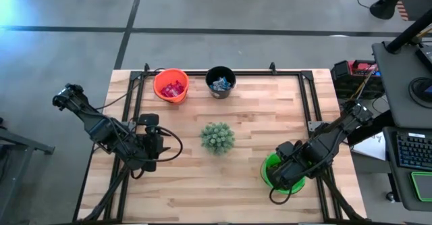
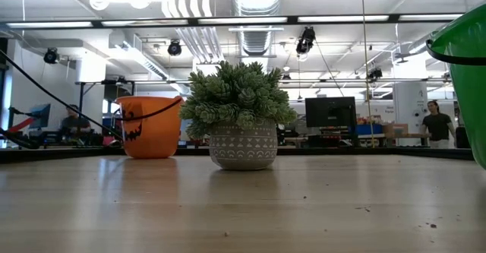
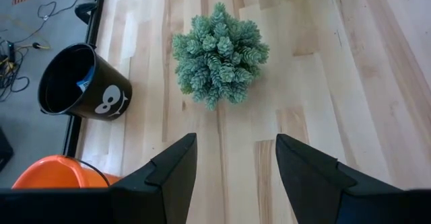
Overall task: Organize candy in baskets
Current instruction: Return to Home Position
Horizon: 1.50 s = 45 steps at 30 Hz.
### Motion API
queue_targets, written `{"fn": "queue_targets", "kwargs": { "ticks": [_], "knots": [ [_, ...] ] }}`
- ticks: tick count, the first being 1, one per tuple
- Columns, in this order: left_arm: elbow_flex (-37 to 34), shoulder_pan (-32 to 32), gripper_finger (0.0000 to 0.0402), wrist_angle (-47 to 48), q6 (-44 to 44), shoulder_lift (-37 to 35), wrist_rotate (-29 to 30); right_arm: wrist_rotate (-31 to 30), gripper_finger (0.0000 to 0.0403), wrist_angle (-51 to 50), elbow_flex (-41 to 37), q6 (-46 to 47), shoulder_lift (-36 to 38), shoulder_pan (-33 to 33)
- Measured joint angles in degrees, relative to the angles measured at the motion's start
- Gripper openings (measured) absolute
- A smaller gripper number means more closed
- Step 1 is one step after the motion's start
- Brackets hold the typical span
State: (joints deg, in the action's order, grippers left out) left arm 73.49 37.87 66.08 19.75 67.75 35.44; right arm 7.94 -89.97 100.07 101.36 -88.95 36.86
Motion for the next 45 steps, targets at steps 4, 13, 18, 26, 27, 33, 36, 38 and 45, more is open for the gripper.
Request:
{"fn": "queue_targets", "kwargs": {
  "ticks": [4,13,18,26,27,33,36,38,45],
  "knots": [
    [0.00,0.00,0.0185,-0.02,0.46,0.00,0.33,-4.00,0.0149,0.02,0.00,-1.35,0.00,0.00],
    [-0.02,-0.02,0.0185,0.00,2.23,-3.68,3.79,-24.27,0.0136,0.01,-0.04,-9.87,0.88,-0.13],
    [-0.02,-0.07,0.0185,-0.05,5.39,-8.07,6.46,-31.79,0.0125,-0.06,-0.04,-14.24,3.79,-0.40],
    [-0.02,-0.09,0.0185,-1.86,9.86,-12.66,13.21,-40.99,0.0119,-0.10,-0.04,-23.95,10.93,-0.42],
    [-0.02,-0.11,0.0185,-2.16,10.24,-12.87,14.39,-41.95,0.0120,-0.09,-0.04,-25.82,11.86,-0.42],
    [-0.02,-0.11,0.0185,-3.38,11.51,-13.56,25.50,-48.85,0.0122,-0.09,-0.04,-37.11,17.98,-0.42],
    [-0.02,-0.15,0.0185,-3.44,12.83,-13.49,29.72,-49.18,0.0119,-0.09,-0.04,-40.65,20.92,-0.42],
    [-0.02,-0.20,0.0185,-3.52,15.38,-13.59,30.38,-49.19,0.0118,-0.09,-0.04,-43.26,22.91,-0.41],
    [-0.02,-0.20,0.0185,-3.54,22.87,-14.57,31.51,-50.38,0.0126,-0.09,-0.04,-51.53,28.91,-0.39]
  ]
}}
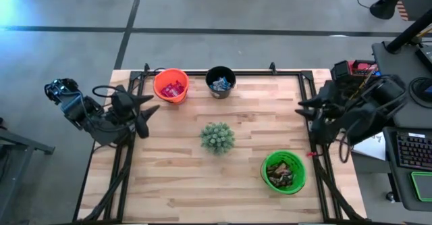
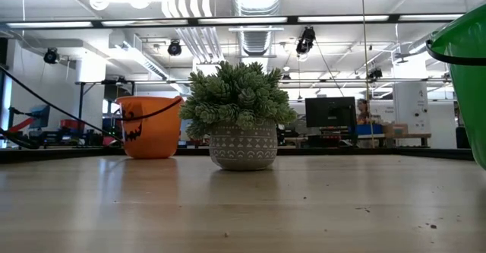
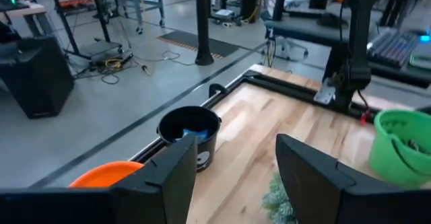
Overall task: Organize candy in baskets
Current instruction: Return to Home Position
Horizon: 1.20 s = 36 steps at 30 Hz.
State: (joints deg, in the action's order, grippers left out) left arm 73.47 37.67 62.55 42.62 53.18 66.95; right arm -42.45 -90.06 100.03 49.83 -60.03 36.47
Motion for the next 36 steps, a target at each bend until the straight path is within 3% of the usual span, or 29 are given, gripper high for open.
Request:
{"fn": "queue_targets", "kwargs": {
  "ticks": [11,25,29,36],
  "knots": [
    [0.00,0.00,0.0185,0.15,0.33,-4.07,1.53,-8.45,0.0119,0.02,0.00,-2.78,6.63,0.00],
    [-1.24,-0.02,0.0185,11.18,-1.14,-14.56,1.56,-10.48,0.0116,-0.04,0.12,0.10,12.39,-0.02],
    [-6.76,-0.02,0.0185,11.22,-0.20,-18.41,1.60,-11.42,0.0116,0.04,0.02,0.13,13.15,-0.02],
    [-21.98,-0.02,0.0185,7.04,11.62,-26.37,4.09,-11.83,0.0116,0.06,0.01,2.23,13.58,-0.02]
  ]
}}
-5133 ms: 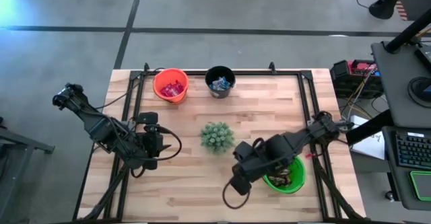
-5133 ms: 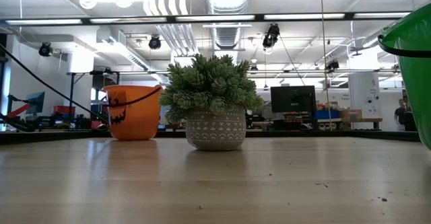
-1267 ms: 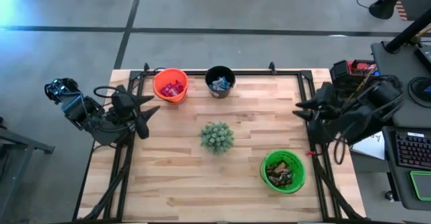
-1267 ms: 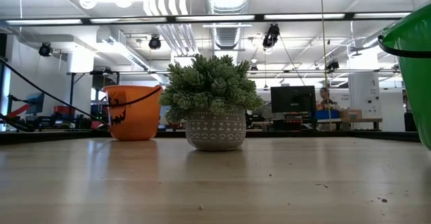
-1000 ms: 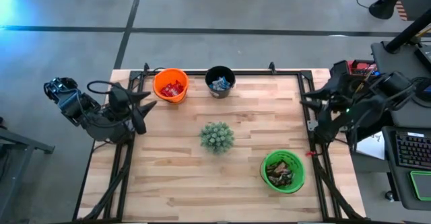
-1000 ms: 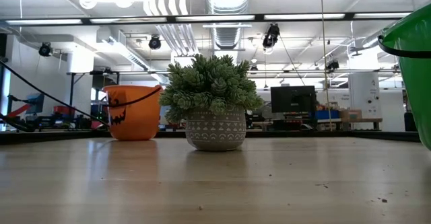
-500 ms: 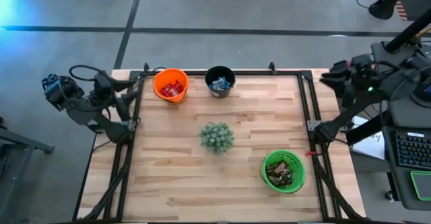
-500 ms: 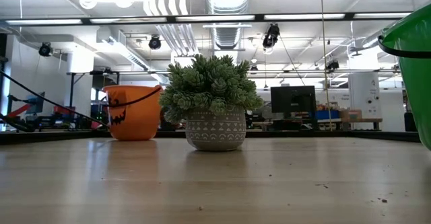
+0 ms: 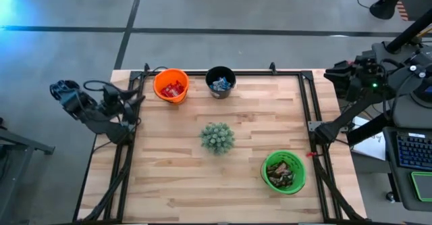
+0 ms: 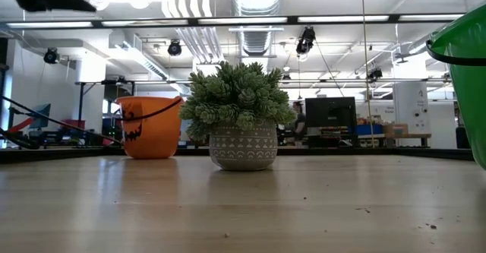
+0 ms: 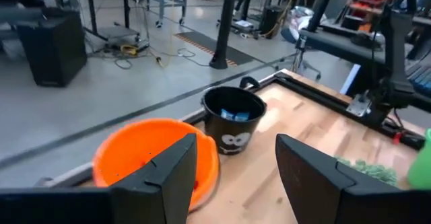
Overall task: Organize candy in baskets
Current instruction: Return to Home Position
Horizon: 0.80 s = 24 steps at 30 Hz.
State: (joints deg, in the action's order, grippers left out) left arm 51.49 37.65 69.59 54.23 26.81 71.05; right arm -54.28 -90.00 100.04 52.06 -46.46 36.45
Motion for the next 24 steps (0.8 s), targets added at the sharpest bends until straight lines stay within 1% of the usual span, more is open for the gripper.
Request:
{"fn": "queue_targets", "kwargs": {
  "ticks": [3,6,9,12,14,16,19,21,24],
  "knots": [
    [-6.40,0.00,0.0185,-6.90,-0.88,-2.80,-0.64,0.02,0.0116,-0.01,-0.20,-0.09,0.00,0.00],
    [-11.62,0.00,0.0185,-15.39,-5.44,-5.20,-3.64,0.02,0.0116,-0.02,-0.31,-0.71,0.00,0.00],
    [-16.04,0.00,0.0185,-25.89,-12.72,-7.39,-6.30,0.02,0.0116,0.00,-0.43,-0.94,-0.02,0.00],
    [-20.56,0.00,0.0185,-37.71,-23.21,-9.53,-9.98,0.02,0.0116,-0.02,-0.43,-0.94,-0.02,0.00],
    [-23.69,0.00,0.0185,-45.78,-30.30,-11.16,-13.82,0.04,0.0116,-0.02,-0.43,-0.94,-0.02,0.00],
    [-27.02,0.00,0.0184,-53.85,-36.69,-13.06,-18.86,0.06,0.0116,0.00,-0.43,-0.97,-0.02,0.00],
    [-31.88,0.00,0.0176,-62.92,-44.54,-16.14,-26.01,0.10,0.0116,-0.02,-0.43,-1.00,-0.02,0.00],
    [-34.42,0.00,0.0168,-66.24,-47.93,-18.48,-29.66,0.17,0.0116,-0.02,-0.43,-1.03,-0.02,0.00],
    [-37.29,0.00,0.0157,-67.00,-50.04,-22.21,-34.87,0.20,0.0116,-0.02,-0.43,-1.05,-0.02,0.00]
  ]
}}
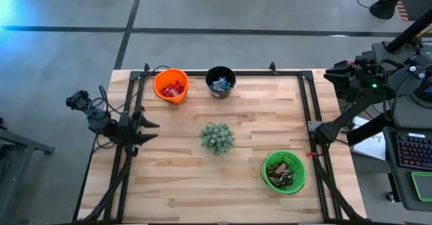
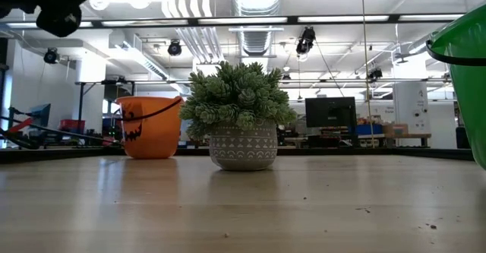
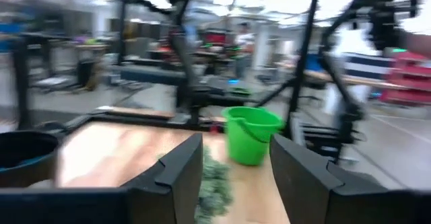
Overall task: Organize candy in baskets
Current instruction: Return to Home Position
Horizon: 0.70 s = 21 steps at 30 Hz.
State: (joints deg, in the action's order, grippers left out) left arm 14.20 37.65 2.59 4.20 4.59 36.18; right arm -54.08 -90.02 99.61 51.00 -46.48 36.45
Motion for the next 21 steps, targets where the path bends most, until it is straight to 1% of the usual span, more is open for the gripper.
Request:
{"fn": "queue_targets", "kwargs": {
  "ticks": [5,12,15,19,21],
  "knots": [
    [-3.03,0.00,0.0140,-0.37,-1.68,-4.69,-9.30,0.00,0.0116,0.04,0.00,0.10,-0.02,0.00],
    [-5.45,0.00,0.0128,-0.69,-3.26,-4.62,-17.08,0.02,0.0116,0.21,0.00,3.42,-0.07,0.00],
    [-6.57,0.02,0.0127,-2.98,-3.35,-4.64,-21.08,0.02,0.0116,0.28,0.00,4.89,-0.07,0.01],
    [-8.52,0.02,0.0127,-5.38,-5.09,-4.60,-30.32,0.02,0.0116,0.28,0.00,6.05,-0.07,0.02],
    [-8.94,0.02,0.0127,-5.40,-5.43,-4.62,-33.41,0.02,0.0116,0.33,0.00,6.18,-0.07,0.02]
  ]
}}
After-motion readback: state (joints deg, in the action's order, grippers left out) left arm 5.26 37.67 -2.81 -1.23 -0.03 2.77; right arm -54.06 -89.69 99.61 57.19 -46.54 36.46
